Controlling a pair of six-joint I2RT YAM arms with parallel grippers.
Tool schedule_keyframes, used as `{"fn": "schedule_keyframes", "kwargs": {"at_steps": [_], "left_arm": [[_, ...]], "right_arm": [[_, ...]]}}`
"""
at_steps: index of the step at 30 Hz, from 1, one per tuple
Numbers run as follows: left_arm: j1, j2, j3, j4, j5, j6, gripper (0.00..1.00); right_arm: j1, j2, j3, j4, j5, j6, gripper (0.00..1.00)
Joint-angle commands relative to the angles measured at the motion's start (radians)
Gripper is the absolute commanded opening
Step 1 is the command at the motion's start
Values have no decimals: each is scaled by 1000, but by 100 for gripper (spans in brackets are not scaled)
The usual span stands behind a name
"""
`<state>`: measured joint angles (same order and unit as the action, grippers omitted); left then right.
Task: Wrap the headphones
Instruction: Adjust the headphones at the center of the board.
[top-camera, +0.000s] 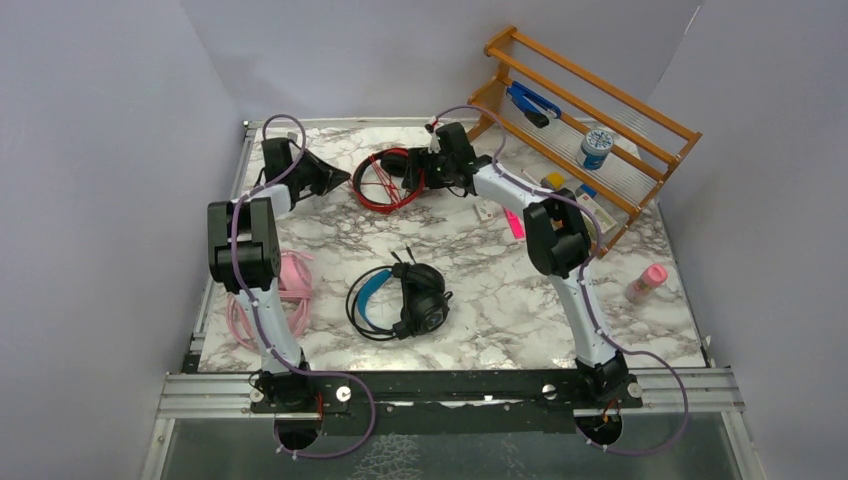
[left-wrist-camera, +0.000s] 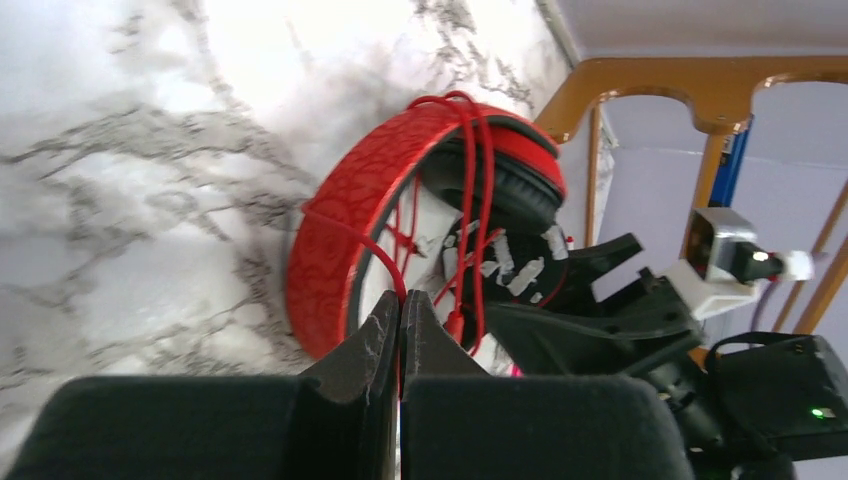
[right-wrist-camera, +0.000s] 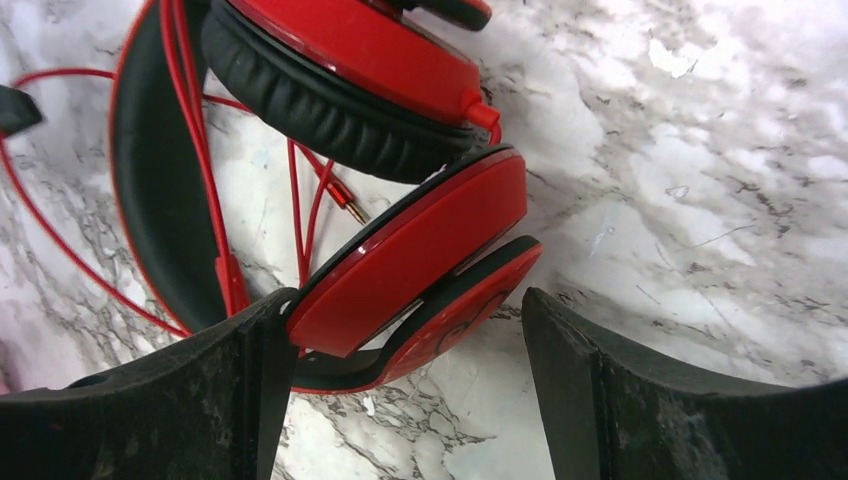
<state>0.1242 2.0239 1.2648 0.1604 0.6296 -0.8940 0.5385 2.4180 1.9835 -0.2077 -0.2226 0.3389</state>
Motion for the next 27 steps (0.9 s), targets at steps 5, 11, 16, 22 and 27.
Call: {"fn": "schedule_keyframes", "kwargs": {"at_steps": [5, 11, 16, 22, 27], "left_arm": [[-62, 21, 66, 40, 29, -29, 0], [-76, 89, 182, -8, -1, -5, 0], [-90, 164, 283, -39, 0, 13, 0], [-90, 201, 314, -69, -21, 68, 0], [-97, 211, 321, -53, 0, 44, 0]], "right_arm": [[20, 35, 38, -20, 49, -9, 79], [25, 30, 42, -13, 34, -19, 65], [28, 37, 53, -8, 10, -24, 53], [28, 40, 60, -12, 14, -23, 41], [28, 44, 71, -24, 25, -23, 41]]}}
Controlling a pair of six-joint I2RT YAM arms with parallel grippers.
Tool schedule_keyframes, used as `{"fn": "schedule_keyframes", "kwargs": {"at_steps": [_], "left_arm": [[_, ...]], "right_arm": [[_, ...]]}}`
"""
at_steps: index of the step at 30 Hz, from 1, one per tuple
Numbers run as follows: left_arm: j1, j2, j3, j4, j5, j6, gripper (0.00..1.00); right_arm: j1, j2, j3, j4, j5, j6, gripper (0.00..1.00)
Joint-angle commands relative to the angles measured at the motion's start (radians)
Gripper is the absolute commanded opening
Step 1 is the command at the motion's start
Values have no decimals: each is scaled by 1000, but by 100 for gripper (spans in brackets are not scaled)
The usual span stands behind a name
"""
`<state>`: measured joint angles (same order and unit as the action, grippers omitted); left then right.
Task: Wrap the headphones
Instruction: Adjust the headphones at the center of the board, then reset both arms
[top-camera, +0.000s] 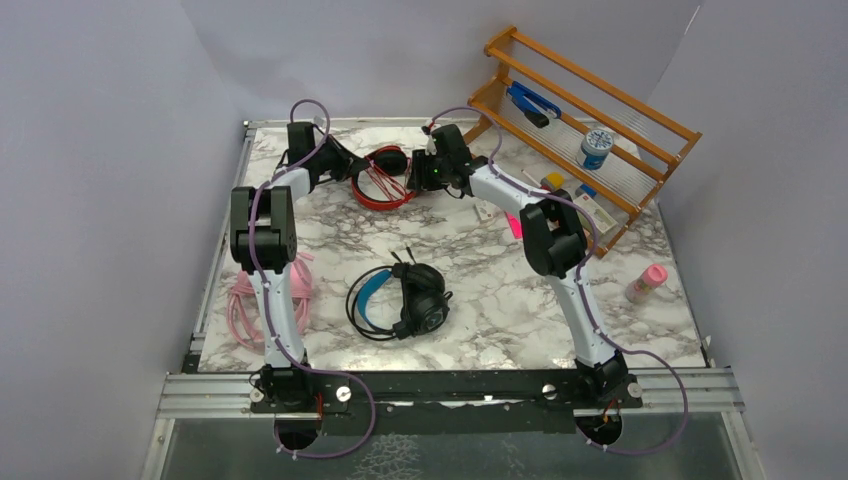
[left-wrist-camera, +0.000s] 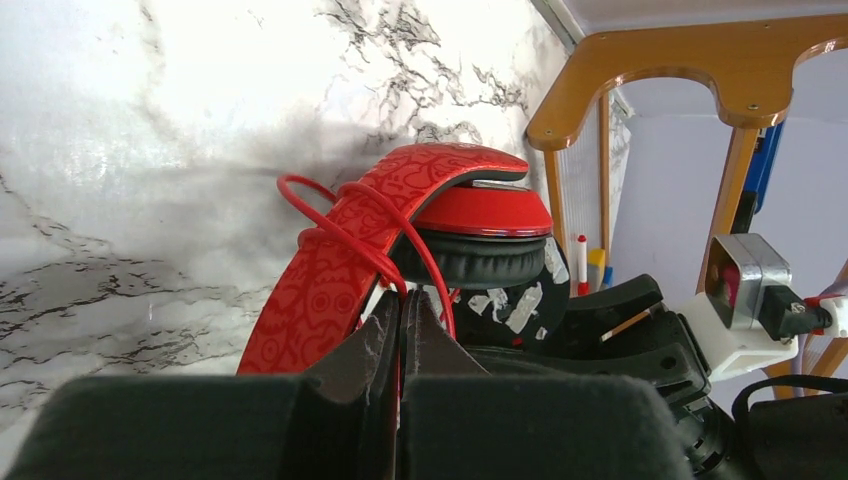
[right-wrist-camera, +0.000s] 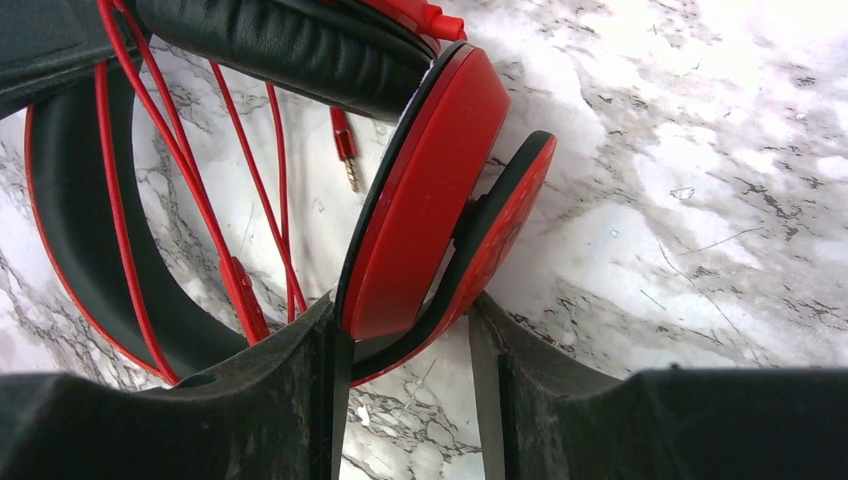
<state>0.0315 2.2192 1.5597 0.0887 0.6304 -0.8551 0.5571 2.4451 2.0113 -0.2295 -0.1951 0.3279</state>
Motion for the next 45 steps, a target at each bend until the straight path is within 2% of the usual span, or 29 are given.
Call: {"fn": "schedule_keyframes", "kwargs": {"at_steps": [1, 3, 7, 11, 15, 19, 24, 29, 32, 37, 45], "left_arm": [[-8, 6, 18, 19, -18, 11, 0], [-7, 7, 26, 10, -36, 26, 0], [-8, 58, 116, -121, -35, 56, 0], [-8, 24, 83, -133, -54, 61, 0], [-4, 16, 71, -165, -79, 89, 4], [0, 34, 59, -157, -73, 85, 6], [3, 38, 65, -166, -74, 102, 9], [11, 27, 65, -171, -69, 113, 23], [14, 17, 65, -187, -76, 133, 35], [21, -17, 45, -197, -85, 155, 51], [43, -61, 39, -249, -94, 194, 60]], "right_arm": [[9, 17, 43, -1, -3, -9, 41], [10, 19, 50, -3, -6, -8, 41], [10, 27, 76, -30, 5, -6, 41], [10, 13, 76, -31, -5, -2, 43], [12, 13, 86, -24, -33, 3, 49], [14, 15, 101, -41, -46, 11, 62], [14, -17, 108, -57, -38, -3, 73], [14, -45, 153, -101, -1, -27, 84], [12, -73, 137, -102, 15, -38, 89], [12, -103, 164, -136, 26, -52, 92], [13, -200, 158, -172, 57, -99, 95]]}}
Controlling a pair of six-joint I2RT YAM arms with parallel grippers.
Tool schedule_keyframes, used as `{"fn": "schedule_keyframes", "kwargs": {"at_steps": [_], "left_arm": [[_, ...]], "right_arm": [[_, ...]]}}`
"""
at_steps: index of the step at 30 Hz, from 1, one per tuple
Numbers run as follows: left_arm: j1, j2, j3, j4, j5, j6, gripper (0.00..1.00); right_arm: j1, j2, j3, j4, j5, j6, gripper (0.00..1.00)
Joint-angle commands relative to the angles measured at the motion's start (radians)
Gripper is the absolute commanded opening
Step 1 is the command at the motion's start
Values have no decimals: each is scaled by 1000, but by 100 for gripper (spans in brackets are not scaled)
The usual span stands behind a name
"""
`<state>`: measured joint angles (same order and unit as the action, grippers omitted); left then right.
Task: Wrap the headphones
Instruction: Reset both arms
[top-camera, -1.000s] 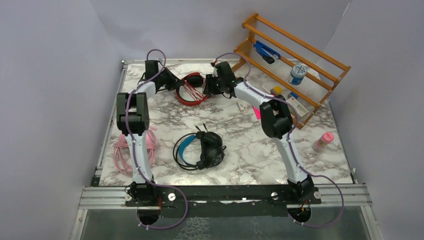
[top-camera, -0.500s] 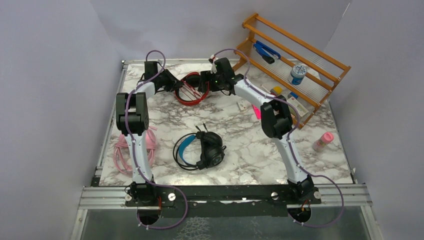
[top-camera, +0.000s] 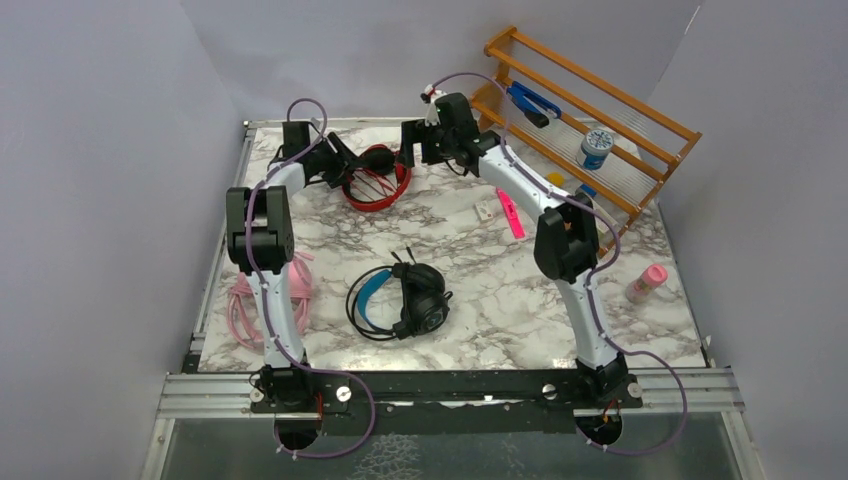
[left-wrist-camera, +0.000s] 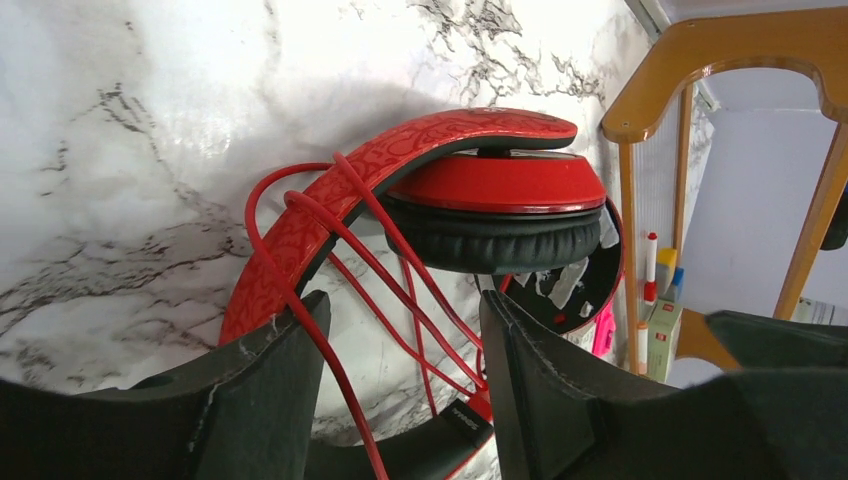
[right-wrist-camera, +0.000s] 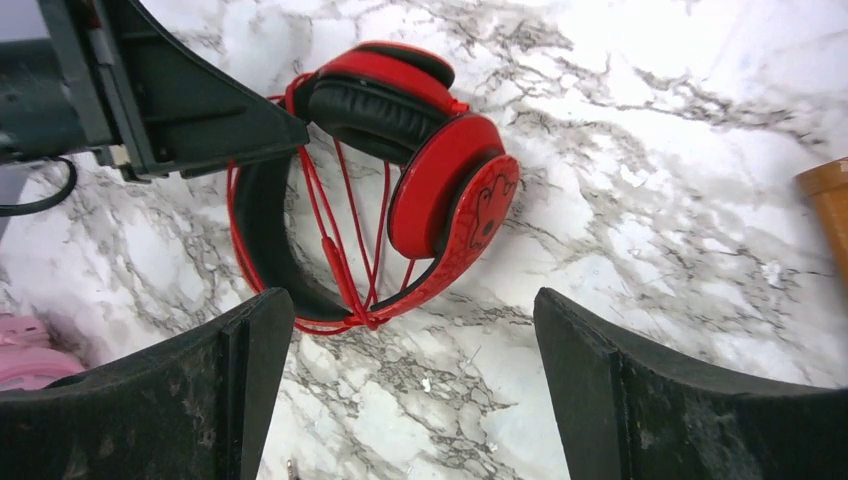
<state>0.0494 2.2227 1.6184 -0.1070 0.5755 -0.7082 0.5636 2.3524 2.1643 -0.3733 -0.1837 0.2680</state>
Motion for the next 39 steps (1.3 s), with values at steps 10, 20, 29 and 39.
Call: {"fn": "schedule_keyframes", "kwargs": {"at_steps": [10, 20, 29, 39], "left_arm": [[30, -123, -75, -29, 4, 14, 66], [61, -262, -144, -78, -120, 61, 73], [109, -356, -201, -111, -149, 89, 76], [6, -635, -136, -123, -140, 191, 83]], "right_arm": [[6, -208, -96, 2, 39, -40, 95], [6, -276, -154, -4, 26, -44, 95], [6, -402, -238, -29, 32, -69, 95], [5, -760, -424, -58, 84, -135, 100]]}}
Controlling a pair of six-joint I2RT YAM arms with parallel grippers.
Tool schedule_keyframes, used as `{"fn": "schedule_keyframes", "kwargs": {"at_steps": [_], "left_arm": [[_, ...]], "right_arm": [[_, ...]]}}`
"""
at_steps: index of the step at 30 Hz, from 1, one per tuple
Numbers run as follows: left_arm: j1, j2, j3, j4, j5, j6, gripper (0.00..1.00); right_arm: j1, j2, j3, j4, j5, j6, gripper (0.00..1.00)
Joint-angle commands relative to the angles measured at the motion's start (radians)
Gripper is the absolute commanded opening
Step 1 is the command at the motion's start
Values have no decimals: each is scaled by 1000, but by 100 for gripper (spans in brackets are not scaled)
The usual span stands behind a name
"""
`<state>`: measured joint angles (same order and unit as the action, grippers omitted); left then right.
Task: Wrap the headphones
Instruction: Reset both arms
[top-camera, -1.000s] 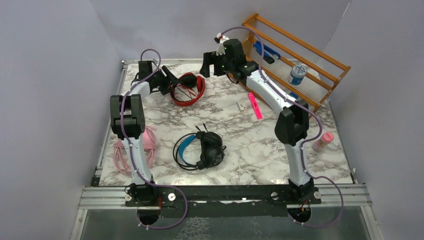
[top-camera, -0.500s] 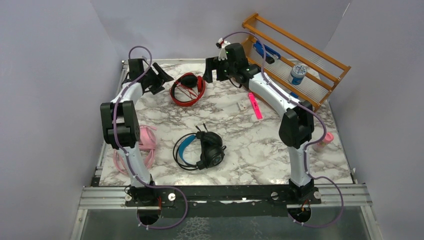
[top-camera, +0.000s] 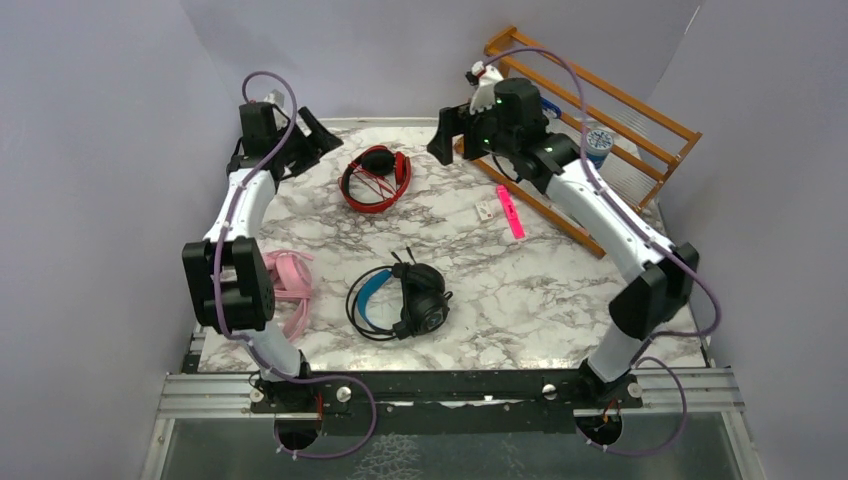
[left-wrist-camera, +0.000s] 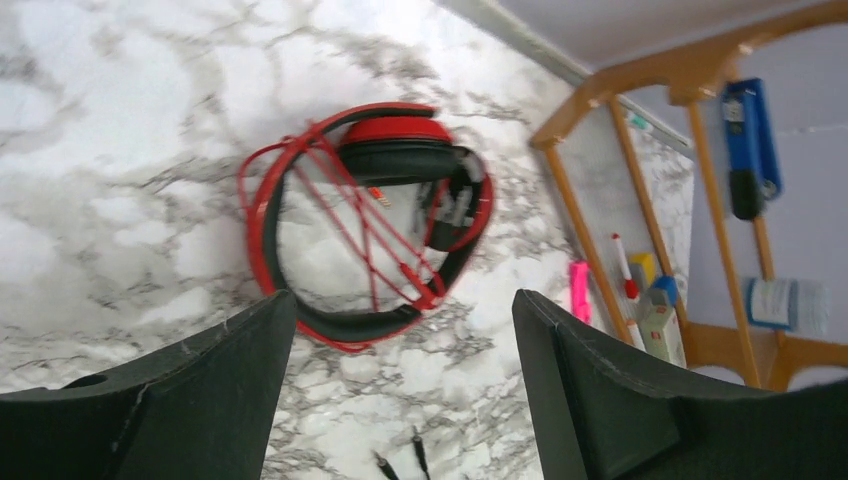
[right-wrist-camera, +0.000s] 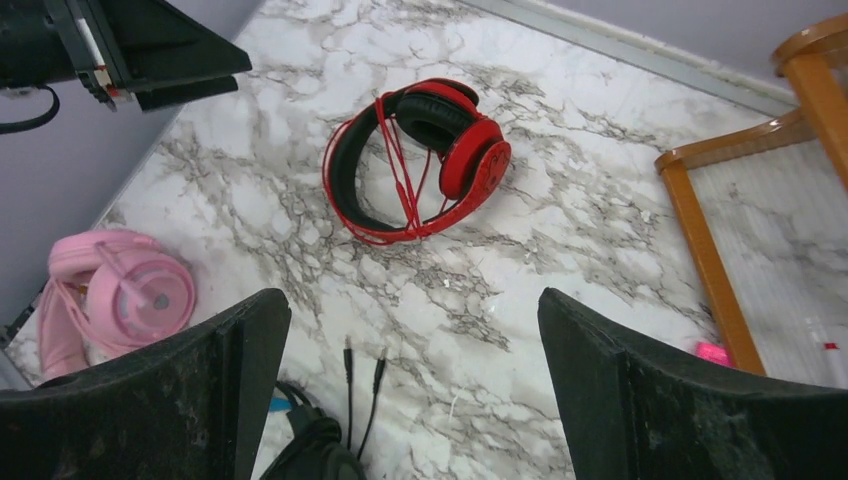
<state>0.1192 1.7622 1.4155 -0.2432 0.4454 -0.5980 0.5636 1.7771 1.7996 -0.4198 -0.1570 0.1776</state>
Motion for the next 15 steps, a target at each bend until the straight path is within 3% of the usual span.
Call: {"fn": "schedule_keyframes", "kwargs": {"at_steps": [1, 8, 15], "left_arm": [[-81, -214, 82, 10, -13, 92, 83], [-201, -374, 188, 53, 8, 173, 84], [-245, -410, 339, 38, 108, 174, 84]], "right_arm": [[5, -233, -77, -13, 76, -48, 100], [6, -549, -176, -5, 152, -99, 100], [5, -765, -200, -1, 214, -140, 99]]}}
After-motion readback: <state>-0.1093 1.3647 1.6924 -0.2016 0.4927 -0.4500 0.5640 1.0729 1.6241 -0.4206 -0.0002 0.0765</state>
